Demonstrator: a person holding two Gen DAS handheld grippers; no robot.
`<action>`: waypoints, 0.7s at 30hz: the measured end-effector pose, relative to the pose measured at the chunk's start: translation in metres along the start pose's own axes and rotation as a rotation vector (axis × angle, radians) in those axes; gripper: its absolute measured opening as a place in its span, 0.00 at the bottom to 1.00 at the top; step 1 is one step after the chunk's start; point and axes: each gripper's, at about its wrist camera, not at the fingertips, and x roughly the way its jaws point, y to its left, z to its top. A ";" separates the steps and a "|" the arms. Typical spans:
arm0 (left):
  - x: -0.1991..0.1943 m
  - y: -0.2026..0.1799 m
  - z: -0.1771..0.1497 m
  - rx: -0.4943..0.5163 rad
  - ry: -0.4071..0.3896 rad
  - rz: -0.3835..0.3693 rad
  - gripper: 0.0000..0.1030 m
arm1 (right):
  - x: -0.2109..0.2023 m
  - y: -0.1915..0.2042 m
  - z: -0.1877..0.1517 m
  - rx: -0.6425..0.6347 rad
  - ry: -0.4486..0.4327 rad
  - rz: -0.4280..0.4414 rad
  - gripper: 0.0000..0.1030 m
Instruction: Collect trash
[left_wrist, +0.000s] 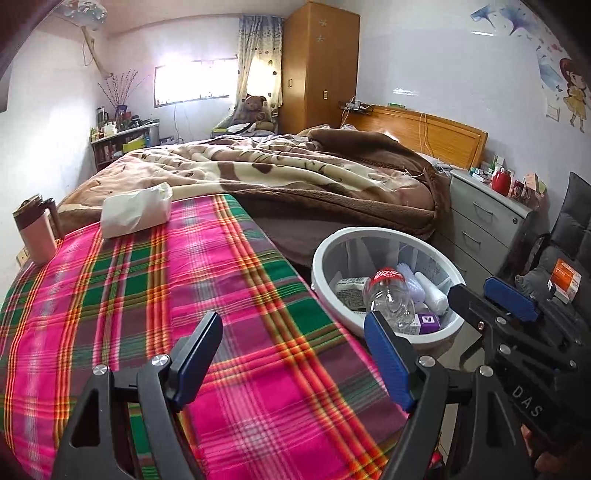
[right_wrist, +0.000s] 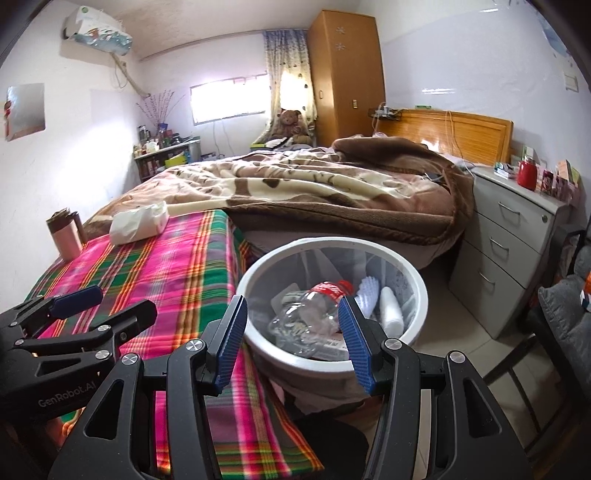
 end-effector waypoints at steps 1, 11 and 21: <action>-0.002 0.002 -0.001 0.001 -0.005 0.007 0.78 | -0.001 0.001 0.000 0.000 -0.007 0.000 0.52; -0.012 0.012 -0.009 -0.036 -0.022 0.013 0.78 | -0.008 0.011 -0.004 -0.001 -0.008 0.013 0.52; -0.015 0.011 -0.011 -0.031 -0.025 0.016 0.78 | -0.009 0.015 -0.005 -0.002 -0.003 0.014 0.52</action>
